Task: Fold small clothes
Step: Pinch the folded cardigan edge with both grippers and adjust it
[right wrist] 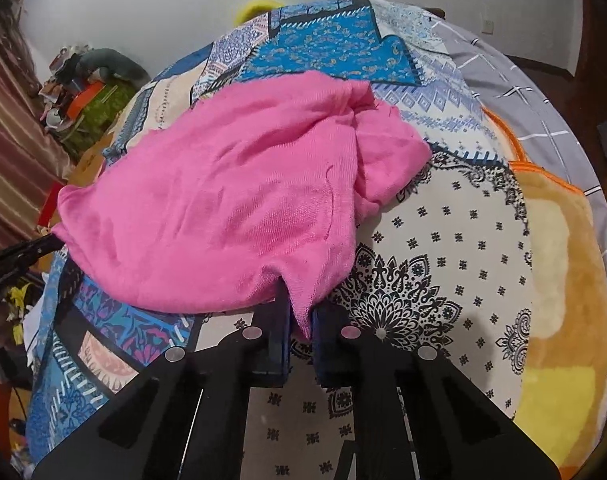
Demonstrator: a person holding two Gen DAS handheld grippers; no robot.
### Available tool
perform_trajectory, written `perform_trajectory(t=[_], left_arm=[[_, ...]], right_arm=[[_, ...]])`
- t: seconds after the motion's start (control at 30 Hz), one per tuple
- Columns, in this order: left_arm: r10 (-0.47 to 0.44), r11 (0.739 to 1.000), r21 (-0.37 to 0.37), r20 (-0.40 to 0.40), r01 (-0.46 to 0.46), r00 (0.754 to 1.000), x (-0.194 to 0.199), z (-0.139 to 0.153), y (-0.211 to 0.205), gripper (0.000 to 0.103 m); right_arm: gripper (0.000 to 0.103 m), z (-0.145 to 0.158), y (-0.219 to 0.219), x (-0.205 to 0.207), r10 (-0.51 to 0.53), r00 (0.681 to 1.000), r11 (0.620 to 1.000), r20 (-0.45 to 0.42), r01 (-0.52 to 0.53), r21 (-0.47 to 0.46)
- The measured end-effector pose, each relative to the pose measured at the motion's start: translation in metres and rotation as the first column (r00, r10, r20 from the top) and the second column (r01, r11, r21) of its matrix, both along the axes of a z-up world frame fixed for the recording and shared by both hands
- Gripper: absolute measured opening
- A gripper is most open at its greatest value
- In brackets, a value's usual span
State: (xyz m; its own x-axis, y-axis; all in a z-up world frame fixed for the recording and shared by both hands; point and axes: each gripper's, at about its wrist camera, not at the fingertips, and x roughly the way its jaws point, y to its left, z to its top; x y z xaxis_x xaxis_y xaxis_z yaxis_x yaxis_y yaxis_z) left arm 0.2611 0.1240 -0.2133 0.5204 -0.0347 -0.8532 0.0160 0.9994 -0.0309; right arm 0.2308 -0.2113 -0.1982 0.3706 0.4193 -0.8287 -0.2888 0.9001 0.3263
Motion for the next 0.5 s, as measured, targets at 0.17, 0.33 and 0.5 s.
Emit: perform_trajectory(t=[0.17,0.33,0.5], left_arm=[[0.009,1.000,-0.002,0.006,-0.009,1.000,-0.014,0.005,0.006,0.005],[0.018,1.000,-0.009,-0.024,-0.018,1.000,-0.024,-0.006,0.010,0.005],[0.013,1.000,-0.012,-0.070,-0.014,0.997,-0.032,-0.020,0.010,0.000]], right_arm=[[0.007,0.009,-0.003,-0.004,-0.005,1.000,1.000,0.017,0.005,0.008],[0.007,0.014,-0.004,-0.009,-0.001,1.000,1.000,0.030,0.001,0.001],[0.007,0.010,-0.009,-0.010,-0.011,1.000,1.000,0.020,0.012,-0.008]])
